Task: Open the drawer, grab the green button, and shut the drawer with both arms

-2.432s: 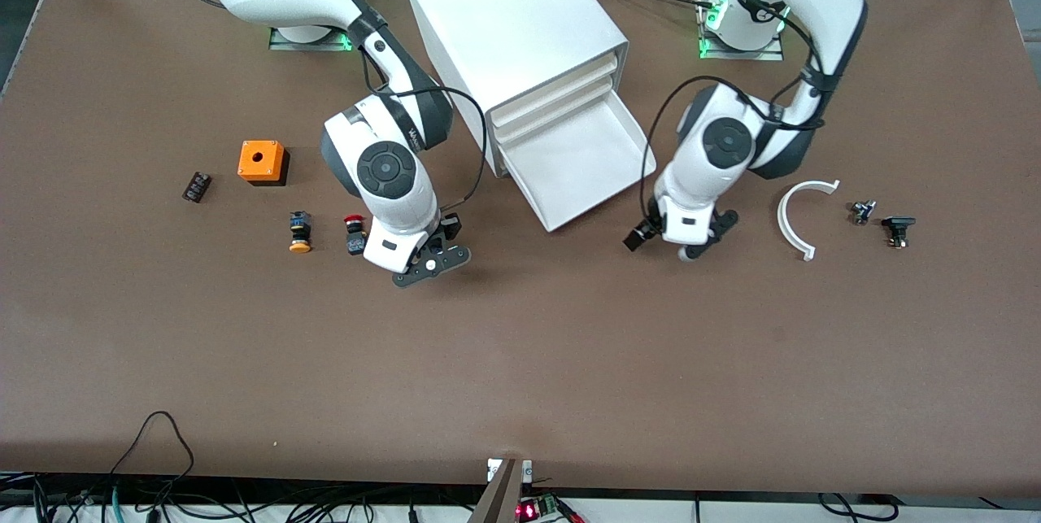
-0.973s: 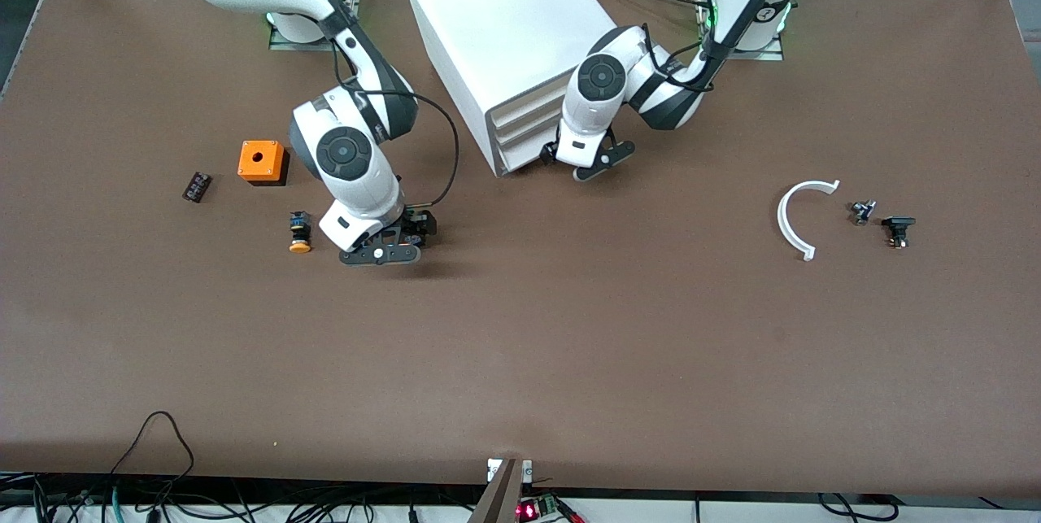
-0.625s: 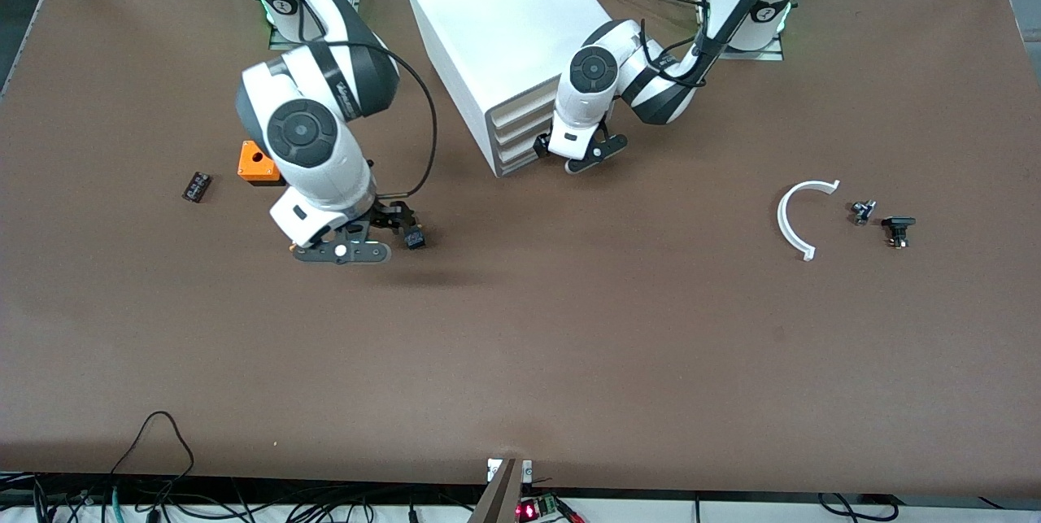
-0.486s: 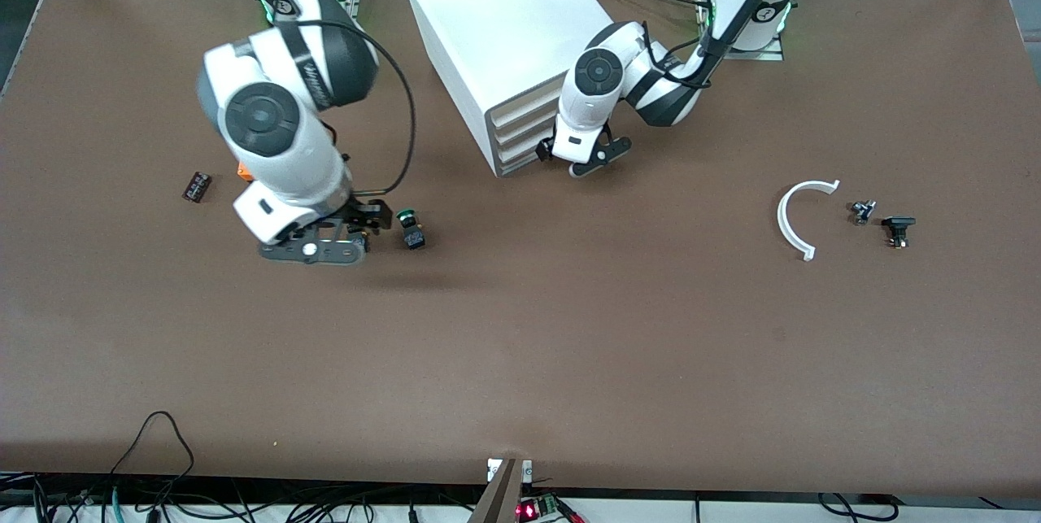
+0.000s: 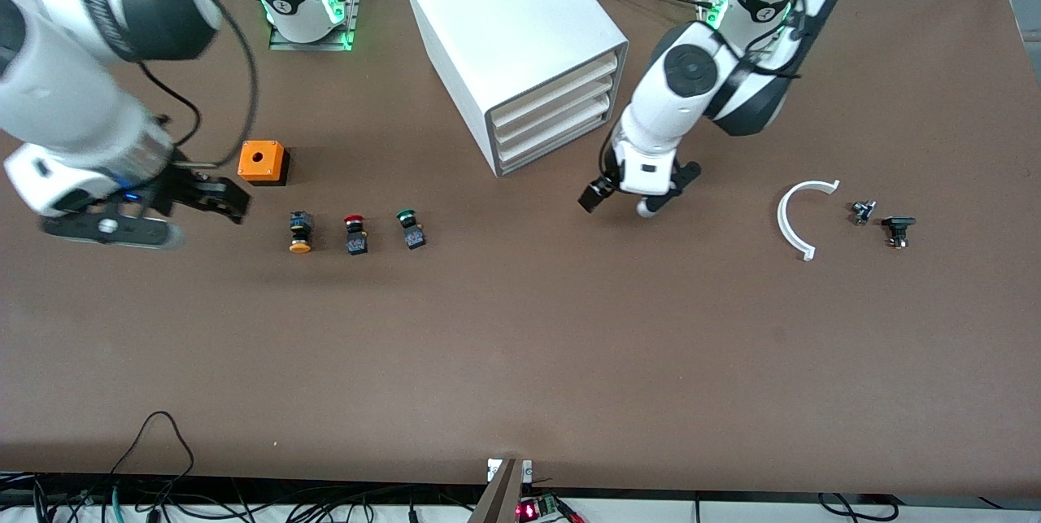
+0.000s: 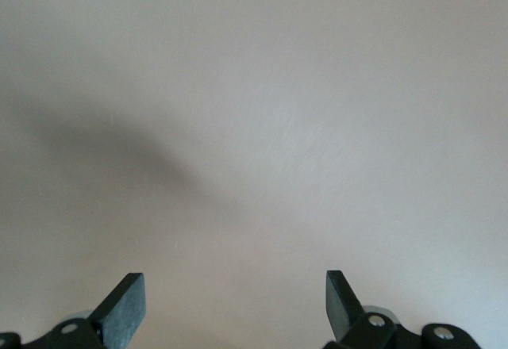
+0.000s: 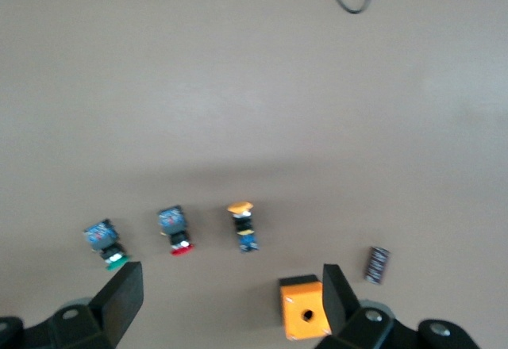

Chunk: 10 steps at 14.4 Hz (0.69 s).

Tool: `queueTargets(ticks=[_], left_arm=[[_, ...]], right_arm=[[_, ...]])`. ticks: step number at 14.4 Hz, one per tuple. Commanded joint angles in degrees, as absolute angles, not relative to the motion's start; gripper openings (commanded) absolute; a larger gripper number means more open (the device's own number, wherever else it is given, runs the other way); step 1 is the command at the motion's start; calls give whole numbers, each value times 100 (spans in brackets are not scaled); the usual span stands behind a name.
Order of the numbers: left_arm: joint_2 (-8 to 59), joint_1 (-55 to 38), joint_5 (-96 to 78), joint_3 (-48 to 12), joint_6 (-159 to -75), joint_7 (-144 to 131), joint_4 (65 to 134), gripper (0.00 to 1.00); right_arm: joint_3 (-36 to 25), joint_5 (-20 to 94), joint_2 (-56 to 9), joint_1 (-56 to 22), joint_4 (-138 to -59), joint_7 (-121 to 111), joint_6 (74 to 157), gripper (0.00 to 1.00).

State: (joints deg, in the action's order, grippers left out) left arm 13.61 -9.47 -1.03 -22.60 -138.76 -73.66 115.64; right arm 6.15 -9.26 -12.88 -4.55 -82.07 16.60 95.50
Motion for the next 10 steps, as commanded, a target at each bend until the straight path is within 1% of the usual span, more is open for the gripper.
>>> queueTargets(ticks=[1, 3, 5, 6, 7, 10], left_arm=[[862, -380, 44, -2294, -13012, -6150, 11392, 100], [669, -116, 44, -2250, -11915, -5068, 10822, 100], [432, -18, 18, -1883, -10920, -3847, 10399, 100], [309, 69, -26, -1637, -10542, -3197, 10258, 100], [221, 131, -44, -1374, -10242, -2529, 10118, 100], [132, 141, -35, -618, -9197, -971, 9433, 100]], right_arm=[[380, -888, -819, -203, -8420, 1477, 9229, 100], [-51, -870, -703, -193, -8350, 761, 9027, 100], [-368, -818, -738, -132, -8131, -75, 9070, 100], [-378, -730, -782, -132, -7834, -218, 8957, 100], [-352, -529, -791, -149, -7709, -185, 8756, 100], [-343, -325, -800, -176, -7909, 27, 8525, 100]])
